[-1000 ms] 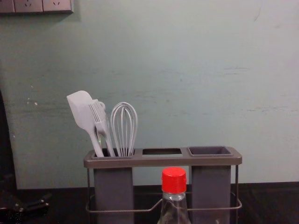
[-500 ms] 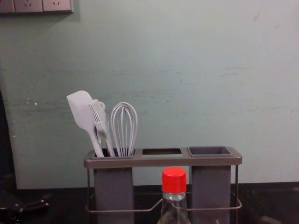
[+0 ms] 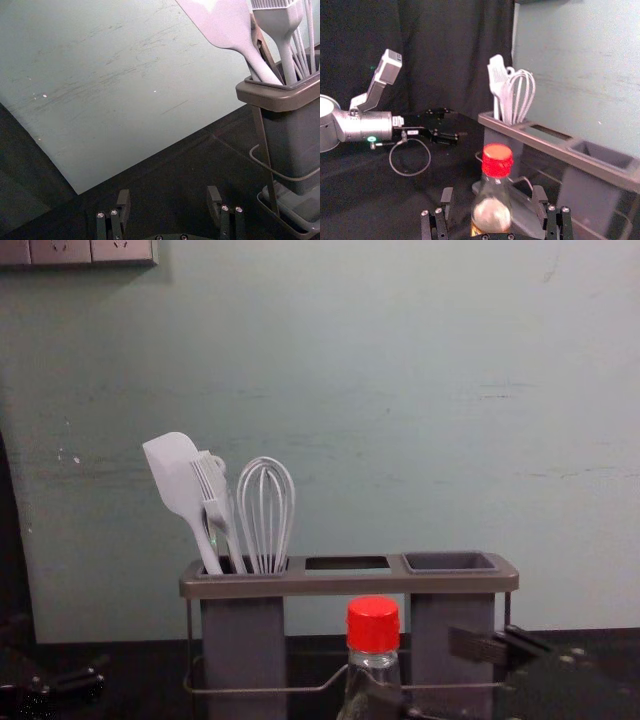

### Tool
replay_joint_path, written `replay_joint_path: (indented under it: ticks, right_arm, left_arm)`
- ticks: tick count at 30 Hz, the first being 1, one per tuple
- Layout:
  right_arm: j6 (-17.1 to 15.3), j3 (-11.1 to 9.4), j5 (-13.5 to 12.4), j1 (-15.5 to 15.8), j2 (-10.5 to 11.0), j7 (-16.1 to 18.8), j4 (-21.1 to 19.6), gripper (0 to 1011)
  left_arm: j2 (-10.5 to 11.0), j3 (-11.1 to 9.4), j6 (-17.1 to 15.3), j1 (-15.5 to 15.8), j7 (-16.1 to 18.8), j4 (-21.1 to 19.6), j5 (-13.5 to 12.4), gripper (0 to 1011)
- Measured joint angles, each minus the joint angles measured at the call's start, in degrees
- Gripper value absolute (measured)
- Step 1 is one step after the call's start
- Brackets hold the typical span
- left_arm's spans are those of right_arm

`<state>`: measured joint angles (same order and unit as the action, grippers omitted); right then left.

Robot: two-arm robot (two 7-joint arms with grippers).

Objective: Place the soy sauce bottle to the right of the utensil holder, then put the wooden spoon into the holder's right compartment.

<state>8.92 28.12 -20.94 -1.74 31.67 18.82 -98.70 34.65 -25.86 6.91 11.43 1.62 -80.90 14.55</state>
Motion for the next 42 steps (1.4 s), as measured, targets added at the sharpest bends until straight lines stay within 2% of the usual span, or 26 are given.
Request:
replay_joint_path:
  ticks: [6,9,16,25,31,32,38,41,42]
  right_arm:
    - [-0.75,1.34,3.48,-2.95,-3.76,-0.68,2.23,1002]
    - [-1.19,1.40,4.08,-3.79,-5.17,-1.04,3.00,1003]
    - [-2.83,0.80,4.15,-4.74,-7.72,-1.23,4.49,1003]
    - [-3.79,-0.47,4.29,-4.80,-9.82,-1.37,5.15,994]
    - [-4.85,-0.90,4.53,-4.16,-10.37,-1.04,4.86,874]
    - [-4.98,-1.02,4.61,-3.95,-10.51,-0.76,4.72,821]
    - [-5.12,-1.60,5.03,-3.52,-11.07,-0.22,4.51,681]
    - [-5.17,-1.97,5.31,-3.30,-11.39,0.16,4.38,552]
    - [-5.18,-2.16,5.50,-3.24,-11.55,0.26,4.36,552]
  left_arm:
    - [0.00,0.00,0.00,0.00,0.00,0.00,0.00,1005]
    - [0.00,0.00,0.00,0.00,0.00,0.00,0.00,1005]
    - [0.00,0.00,0.00,0.00,0.00,0.00,0.00,1005]
    - [0.00,0.00,0.00,0.00,0.00,0.00,0.00,1005]
    - [0.00,0.00,0.00,0.00,0.00,0.00,0.00,1005]
    - [0.00,0.00,0.00,0.00,0.00,0.00,0.00,1005]
    - [0.00,0.00,0.00,0.00,0.00,0.00,0.00,1005]
    - [0.00,0.00,0.00,0.00,0.00,0.00,0.00,1005]
    - [0.00,0.00,0.00,0.00,0.00,0.00,0.00,1005]
